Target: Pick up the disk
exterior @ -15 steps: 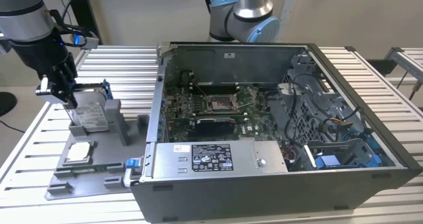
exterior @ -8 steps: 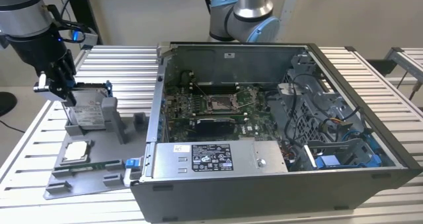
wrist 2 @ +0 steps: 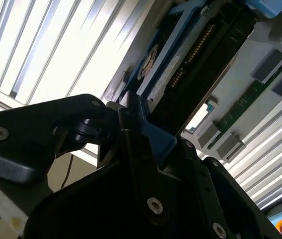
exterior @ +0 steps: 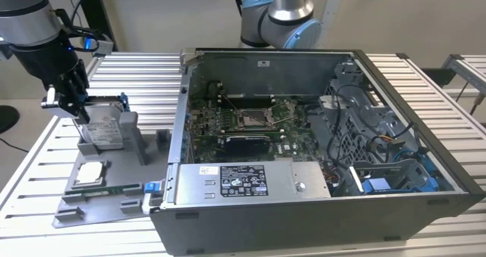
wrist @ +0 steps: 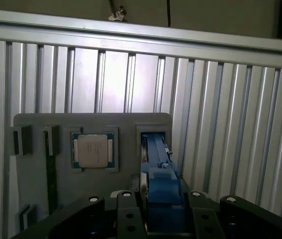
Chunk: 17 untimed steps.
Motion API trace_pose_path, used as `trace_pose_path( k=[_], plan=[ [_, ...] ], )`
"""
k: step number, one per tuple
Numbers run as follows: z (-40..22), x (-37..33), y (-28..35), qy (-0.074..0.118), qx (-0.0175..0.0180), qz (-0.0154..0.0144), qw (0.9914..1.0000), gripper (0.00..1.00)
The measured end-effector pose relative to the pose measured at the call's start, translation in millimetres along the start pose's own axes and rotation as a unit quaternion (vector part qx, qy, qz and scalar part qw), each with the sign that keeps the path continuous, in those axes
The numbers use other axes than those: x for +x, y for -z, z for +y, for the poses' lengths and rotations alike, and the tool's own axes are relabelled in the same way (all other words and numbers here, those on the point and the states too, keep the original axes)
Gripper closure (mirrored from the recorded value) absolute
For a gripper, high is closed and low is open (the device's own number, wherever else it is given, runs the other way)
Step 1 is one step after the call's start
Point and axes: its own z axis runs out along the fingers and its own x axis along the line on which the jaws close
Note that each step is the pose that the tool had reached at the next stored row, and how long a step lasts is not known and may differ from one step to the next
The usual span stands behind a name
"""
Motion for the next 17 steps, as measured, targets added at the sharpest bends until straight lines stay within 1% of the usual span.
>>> trace_pose_path(
  k=[3, 4, 5, 7, 9, 10, 17],
  plan=[
    [0.0, 0.0, -0.1, 0.0, 0.0001, 0.0001, 1.0, 1.0],
    [0.0, -0.1, -0.3, 0.0, -0.0001, 0.0008, 1.0, 1.0],
    [-0.2, -0.1, -0.3, 0.0, -0.0013, 0.0011, 1.0, 1.0],
    [-0.7, 0.0, -0.2, 0.0, -0.006, 0.0018, 0.99998, 1.0],
    [-1.4, 0.0, -0.3, -0.001, -0.0123, 0.0027, 0.99992, 1.0],
    [-1.5, 0.0, -0.4, -0.001, -0.0136, 0.0029, 0.9999, 1.0],
    [-1.7, 0.1, -0.4, -0.001, -0.0139, 0.003, 0.9999, 1.0]
  ],
)
